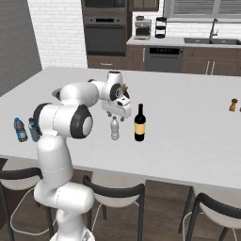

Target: Move the plastic bottles in the middle to the plastics group, and the glass bottles in the middle to the glass group.

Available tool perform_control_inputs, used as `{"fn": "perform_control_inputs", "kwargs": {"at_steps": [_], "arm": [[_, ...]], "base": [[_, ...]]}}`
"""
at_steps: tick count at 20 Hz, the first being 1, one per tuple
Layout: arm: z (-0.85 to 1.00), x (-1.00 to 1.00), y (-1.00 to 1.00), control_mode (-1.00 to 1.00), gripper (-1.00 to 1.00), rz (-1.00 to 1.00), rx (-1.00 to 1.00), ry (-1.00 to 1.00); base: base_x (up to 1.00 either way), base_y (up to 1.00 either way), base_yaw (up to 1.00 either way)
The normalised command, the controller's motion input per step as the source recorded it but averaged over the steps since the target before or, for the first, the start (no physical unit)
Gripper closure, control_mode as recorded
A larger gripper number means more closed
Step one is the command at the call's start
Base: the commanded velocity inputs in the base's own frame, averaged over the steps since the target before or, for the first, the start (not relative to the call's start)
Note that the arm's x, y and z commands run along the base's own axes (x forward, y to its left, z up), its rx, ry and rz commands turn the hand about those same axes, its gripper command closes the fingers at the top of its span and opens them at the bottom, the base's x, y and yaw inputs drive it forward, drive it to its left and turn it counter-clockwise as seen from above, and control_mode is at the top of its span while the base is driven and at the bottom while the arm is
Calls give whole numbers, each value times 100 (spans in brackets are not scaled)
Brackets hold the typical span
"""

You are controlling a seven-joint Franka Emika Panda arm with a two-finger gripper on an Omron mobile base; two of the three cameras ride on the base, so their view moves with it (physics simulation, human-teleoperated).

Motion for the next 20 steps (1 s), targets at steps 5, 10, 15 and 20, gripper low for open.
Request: {"fn": "perform_control_inputs", "kwargs": {"at_steps": [5,10,15,20], "arm": [[-14,0,1,-100,-100,2,0,0],[-2,12,2,-100,-100,0,0,0],[-4,0,9,-100,-100,2,0,0],[0,0,12,-100,-100,3,0,0]], "base": [[0,0,0],[0,0,0],[0,0,0],[0,0,0]]}}
